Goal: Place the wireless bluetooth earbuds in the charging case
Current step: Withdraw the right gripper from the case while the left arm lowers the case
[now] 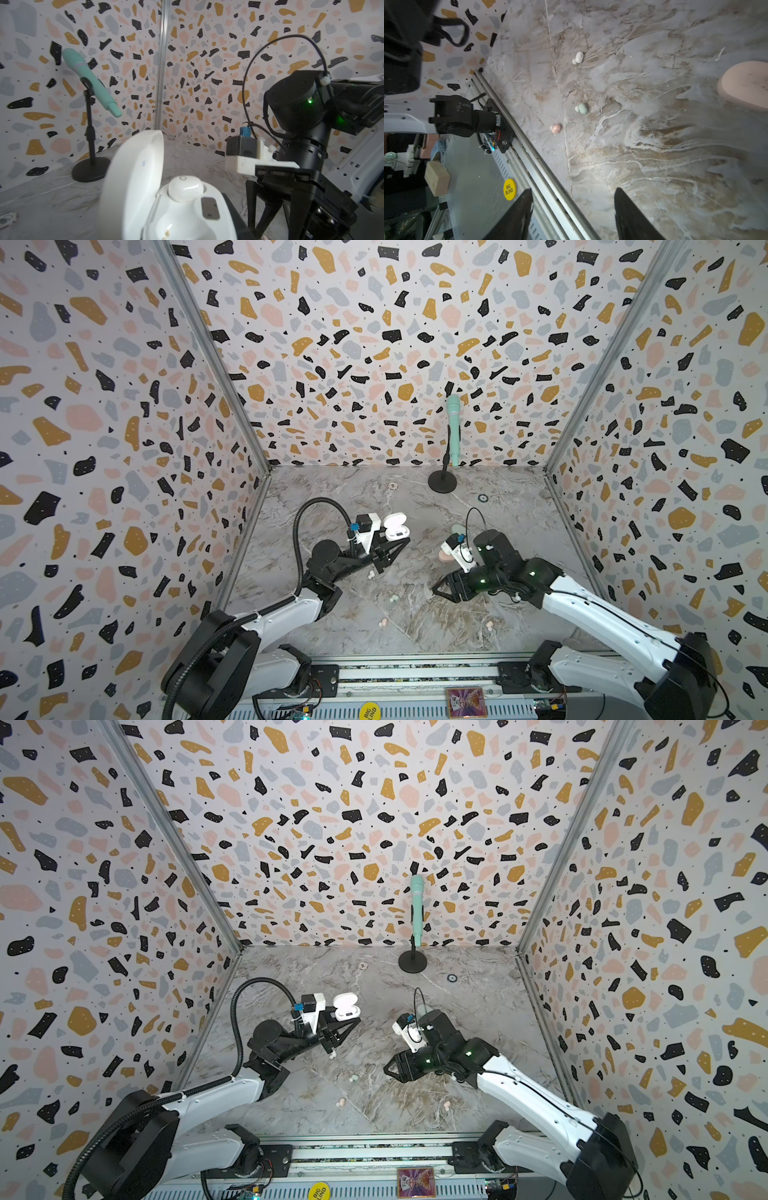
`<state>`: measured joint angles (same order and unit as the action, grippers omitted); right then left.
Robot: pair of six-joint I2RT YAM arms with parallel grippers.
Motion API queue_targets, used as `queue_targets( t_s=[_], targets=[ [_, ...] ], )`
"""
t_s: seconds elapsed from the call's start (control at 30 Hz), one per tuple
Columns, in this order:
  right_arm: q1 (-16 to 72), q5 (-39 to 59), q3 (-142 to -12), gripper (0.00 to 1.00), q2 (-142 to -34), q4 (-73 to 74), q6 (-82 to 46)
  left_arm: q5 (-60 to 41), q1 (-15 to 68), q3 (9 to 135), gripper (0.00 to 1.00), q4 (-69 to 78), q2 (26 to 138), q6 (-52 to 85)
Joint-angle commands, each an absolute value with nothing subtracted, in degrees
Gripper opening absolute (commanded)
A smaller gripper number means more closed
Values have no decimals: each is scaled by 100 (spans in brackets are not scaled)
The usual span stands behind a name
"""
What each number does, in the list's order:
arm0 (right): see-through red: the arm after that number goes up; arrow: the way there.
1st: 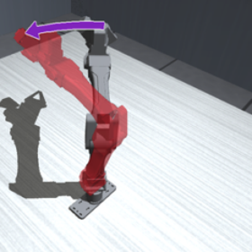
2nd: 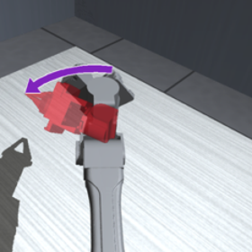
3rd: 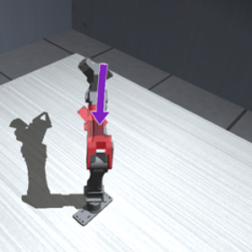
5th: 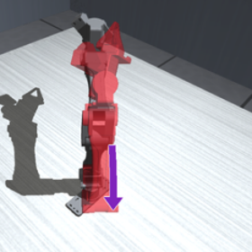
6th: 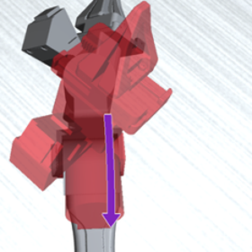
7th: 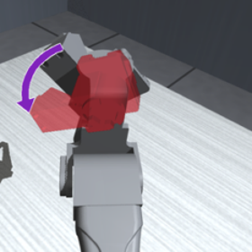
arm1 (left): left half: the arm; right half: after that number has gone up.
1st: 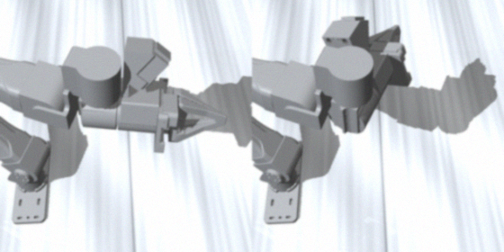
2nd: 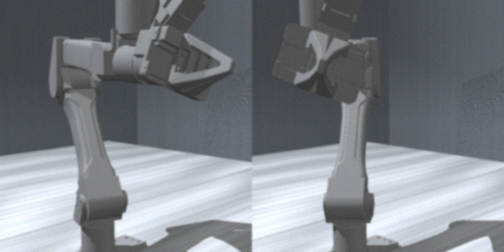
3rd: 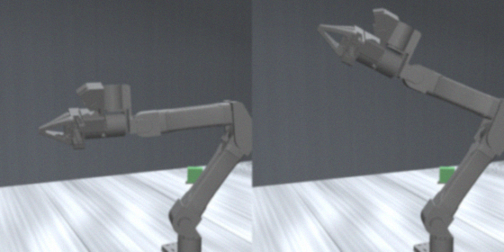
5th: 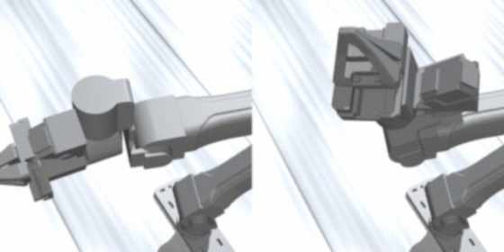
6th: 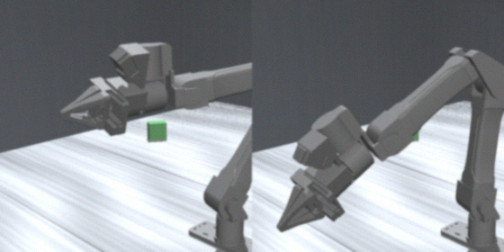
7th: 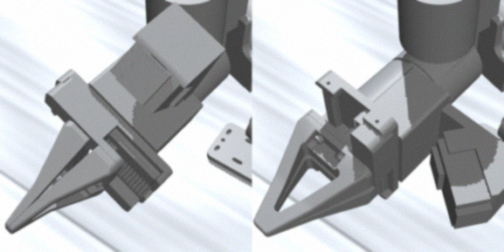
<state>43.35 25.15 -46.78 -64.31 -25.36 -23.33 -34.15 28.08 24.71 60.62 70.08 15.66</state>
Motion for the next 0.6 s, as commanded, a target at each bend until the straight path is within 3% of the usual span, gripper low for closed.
queue_targets(
  t_s=[0.0,0.57],
  targets=[
    [4598,1688,-4924,64,-7105,-1840,-2380,-3203,2457,2416,19,5964,6822,1479],
    [5085,880,-8135,66,-10944,-2497,-3138,-2167,1227,2303,18,5332,6333,1492]
  ],
)
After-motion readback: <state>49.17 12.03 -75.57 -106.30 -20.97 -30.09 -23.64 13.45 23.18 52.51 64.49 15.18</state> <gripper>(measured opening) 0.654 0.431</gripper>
